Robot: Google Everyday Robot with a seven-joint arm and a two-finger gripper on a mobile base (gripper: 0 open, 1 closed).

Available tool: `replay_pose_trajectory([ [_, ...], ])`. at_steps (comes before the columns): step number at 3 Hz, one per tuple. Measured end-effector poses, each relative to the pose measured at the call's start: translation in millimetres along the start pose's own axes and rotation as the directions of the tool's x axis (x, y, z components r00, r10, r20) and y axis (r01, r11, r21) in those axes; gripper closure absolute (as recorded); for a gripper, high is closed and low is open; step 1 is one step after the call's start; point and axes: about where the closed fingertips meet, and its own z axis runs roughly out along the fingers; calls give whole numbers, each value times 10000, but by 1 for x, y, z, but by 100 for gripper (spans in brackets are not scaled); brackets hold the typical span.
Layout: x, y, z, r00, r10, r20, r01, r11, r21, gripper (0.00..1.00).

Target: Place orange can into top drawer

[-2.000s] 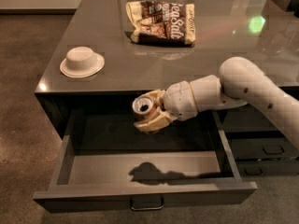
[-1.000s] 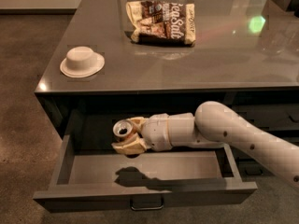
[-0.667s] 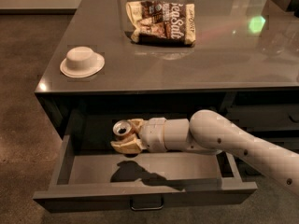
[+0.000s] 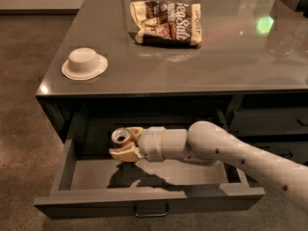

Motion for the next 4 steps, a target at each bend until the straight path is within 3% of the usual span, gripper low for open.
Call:
replay_pose_trajectory([
  [1, 20, 1, 33, 9992, 187, 345, -193, 9997, 154, 100],
  [2, 30, 3, 53, 9977, 143, 666, -171, 9990, 422, 81],
  [4, 21, -5, 60, 9930, -531, 1060, 424, 9940, 1011, 35],
])
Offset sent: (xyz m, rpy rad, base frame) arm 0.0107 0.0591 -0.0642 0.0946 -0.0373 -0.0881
